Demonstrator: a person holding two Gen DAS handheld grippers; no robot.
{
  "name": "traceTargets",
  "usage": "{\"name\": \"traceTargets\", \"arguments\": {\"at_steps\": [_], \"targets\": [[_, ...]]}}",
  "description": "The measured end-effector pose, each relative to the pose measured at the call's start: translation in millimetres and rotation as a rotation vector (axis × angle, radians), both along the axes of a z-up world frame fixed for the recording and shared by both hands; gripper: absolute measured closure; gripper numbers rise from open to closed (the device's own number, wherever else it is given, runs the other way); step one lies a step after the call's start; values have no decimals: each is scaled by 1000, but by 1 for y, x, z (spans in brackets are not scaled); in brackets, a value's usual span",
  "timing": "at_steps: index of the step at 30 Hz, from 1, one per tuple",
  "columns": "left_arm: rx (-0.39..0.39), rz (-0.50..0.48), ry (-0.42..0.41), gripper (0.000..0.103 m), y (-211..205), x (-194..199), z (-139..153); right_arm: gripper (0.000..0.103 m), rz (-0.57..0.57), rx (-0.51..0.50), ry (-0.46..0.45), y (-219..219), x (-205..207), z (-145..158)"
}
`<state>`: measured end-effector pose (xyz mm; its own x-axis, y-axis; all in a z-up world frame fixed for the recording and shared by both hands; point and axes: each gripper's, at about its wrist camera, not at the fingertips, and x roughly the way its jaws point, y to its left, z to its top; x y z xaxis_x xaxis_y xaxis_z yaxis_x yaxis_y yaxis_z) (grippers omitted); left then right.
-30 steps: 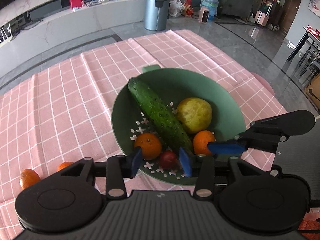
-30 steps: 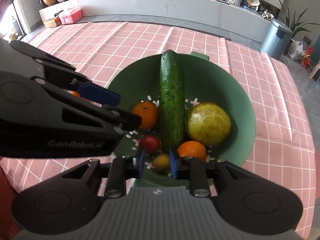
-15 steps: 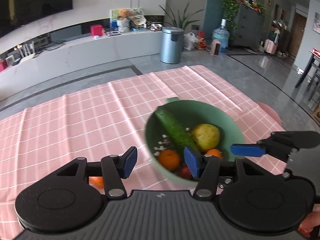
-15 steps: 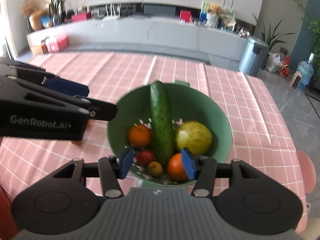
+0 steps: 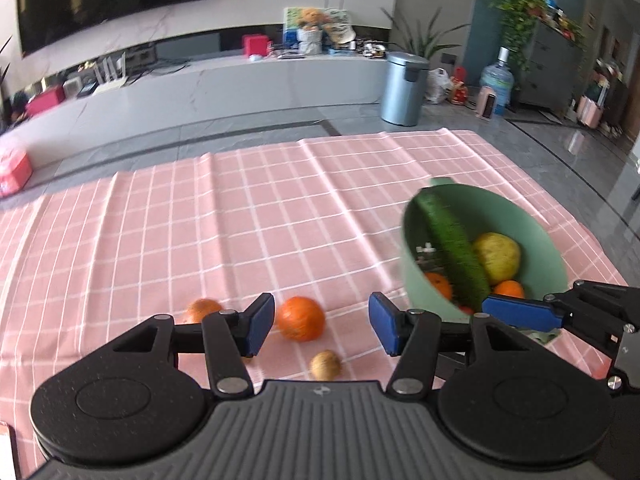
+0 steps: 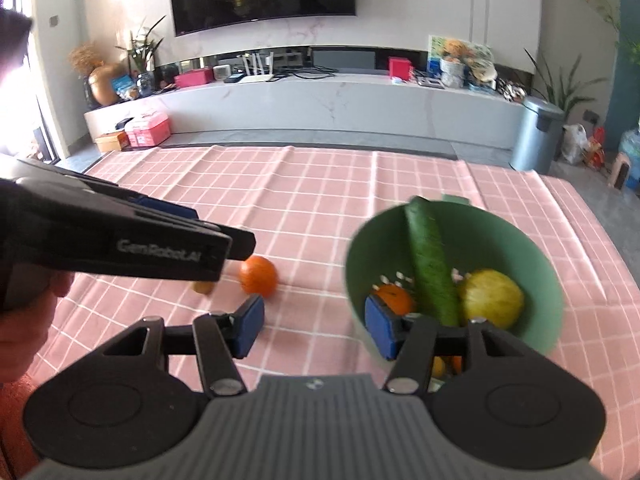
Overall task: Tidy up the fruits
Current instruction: 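Withdraw both grippers from the colander toward the remaining orange and kiwi, then grasp the orange on the cloth with the left gripper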
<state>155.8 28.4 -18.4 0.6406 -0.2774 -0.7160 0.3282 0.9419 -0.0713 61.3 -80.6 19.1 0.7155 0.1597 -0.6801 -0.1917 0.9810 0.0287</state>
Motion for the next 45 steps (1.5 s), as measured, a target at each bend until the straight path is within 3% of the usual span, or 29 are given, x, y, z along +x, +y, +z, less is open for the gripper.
{"name": "traceTargets", "arguments": {"at_steps": [14,22,30,33,37,45], "targets": [[-91,147,52,39,60,18,-38,57,34,-32,33,35,40,-34],[-177,177,101,39,78,25,-52,60,48,-48,54,49,55,-54],[-184,269,123,39,91,37,-63,60,91,-20,69,58,72,-63],[-217,287,134,39,94,45,-68,59,100,-17,74,63,80,-66],[-205,287,149,39,90,50,-76,59,99,-5,95,66,91,-73],[-200,288,145,55,87,53,-83,58,78,0,110,67,101,-82]]}}
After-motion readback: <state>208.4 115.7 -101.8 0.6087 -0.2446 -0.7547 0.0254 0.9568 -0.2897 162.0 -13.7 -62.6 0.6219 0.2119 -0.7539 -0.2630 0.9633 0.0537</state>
